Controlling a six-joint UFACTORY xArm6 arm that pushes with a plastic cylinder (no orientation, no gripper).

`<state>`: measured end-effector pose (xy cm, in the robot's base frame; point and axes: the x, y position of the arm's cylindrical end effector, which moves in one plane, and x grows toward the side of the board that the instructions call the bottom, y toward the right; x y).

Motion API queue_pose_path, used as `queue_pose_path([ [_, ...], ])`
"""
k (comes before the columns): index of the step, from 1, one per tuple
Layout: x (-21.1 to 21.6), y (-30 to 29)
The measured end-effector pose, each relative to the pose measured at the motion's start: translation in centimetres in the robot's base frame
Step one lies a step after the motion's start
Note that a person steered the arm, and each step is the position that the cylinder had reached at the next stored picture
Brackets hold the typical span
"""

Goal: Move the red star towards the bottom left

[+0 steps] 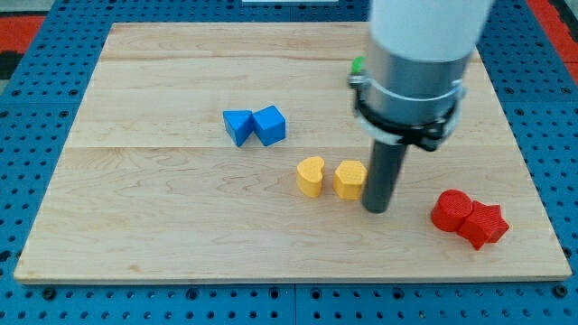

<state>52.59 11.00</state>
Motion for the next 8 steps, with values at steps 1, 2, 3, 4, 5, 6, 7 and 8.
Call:
queue_pose_path([
  [1, -2.3, 4.9],
  [2, -2.7, 10.9],
  [3, -2.0, 16.0],
  [4, 1.6, 18.4],
  [5, 3.0, 17.0],
  [6, 3.1, 13.7],
  [7, 4.4, 11.9],
  [8, 5.2, 11.0],
])
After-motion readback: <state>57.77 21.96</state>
